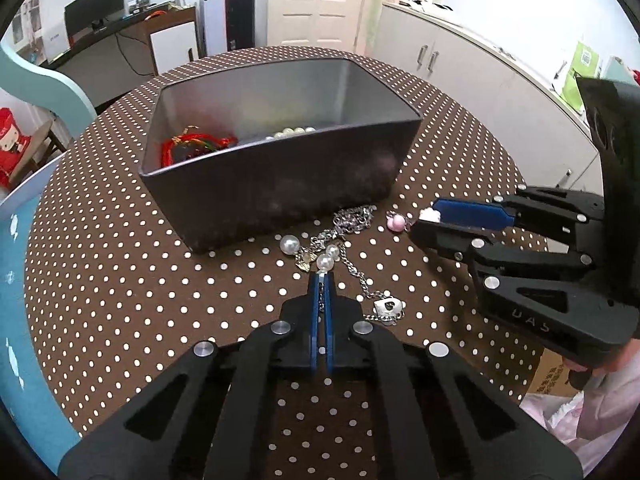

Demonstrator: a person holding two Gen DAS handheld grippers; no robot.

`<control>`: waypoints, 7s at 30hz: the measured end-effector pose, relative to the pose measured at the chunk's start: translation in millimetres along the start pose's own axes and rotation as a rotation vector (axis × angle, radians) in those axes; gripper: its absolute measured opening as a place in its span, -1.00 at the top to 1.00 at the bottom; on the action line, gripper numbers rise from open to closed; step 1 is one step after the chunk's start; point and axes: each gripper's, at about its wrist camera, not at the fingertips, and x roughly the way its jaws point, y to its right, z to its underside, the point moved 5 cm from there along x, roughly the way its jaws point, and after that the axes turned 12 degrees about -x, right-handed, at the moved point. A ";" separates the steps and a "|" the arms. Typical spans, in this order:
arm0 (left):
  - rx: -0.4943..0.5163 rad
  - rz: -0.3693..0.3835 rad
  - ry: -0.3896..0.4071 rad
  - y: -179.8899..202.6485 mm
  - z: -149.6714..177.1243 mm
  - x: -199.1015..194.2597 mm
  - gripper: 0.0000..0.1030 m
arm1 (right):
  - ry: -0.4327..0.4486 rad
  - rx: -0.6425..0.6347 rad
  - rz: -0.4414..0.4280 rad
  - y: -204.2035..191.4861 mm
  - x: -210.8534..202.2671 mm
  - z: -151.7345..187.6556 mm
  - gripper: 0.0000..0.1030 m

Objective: Organize jewelry

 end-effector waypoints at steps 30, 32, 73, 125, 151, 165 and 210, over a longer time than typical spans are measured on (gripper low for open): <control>0.023 0.061 0.071 -6.8 -22.1 -53.0 0.85 | 0.171 -0.046 0.115 9.0 -63.2 -48.8 0.52; 0.033 0.002 0.032 -10.4 -10.6 -35.7 0.35 | 0.164 -0.048 0.110 6.3 -60.7 -48.7 0.52; -0.009 0.085 0.333 -5.9 -102.8 -134.2 0.85 | 0.246 -0.097 0.052 6.8 -65.2 -97.4 0.51; -0.092 0.133 0.021 -18.7 -21.4 -15.9 0.58 | 0.050 0.049 0.017 8.9 -32.7 -14.9 -0.20; -0.233 0.183 0.068 -54.2 -31.1 -35.7 1.00 | -0.018 0.005 -0.039 -16.1 2.8 -18.8 -0.20; -0.267 0.202 0.051 -65.5 -10.7 -41.6 1.00 | -0.050 -0.022 -0.004 -26.2 25.0 -33.8 -0.07; -0.195 0.203 0.199 -42.2 -44.9 -99.1 1.00 | 0.143 0.003 0.016 -0.3 -44.1 -54.0 0.81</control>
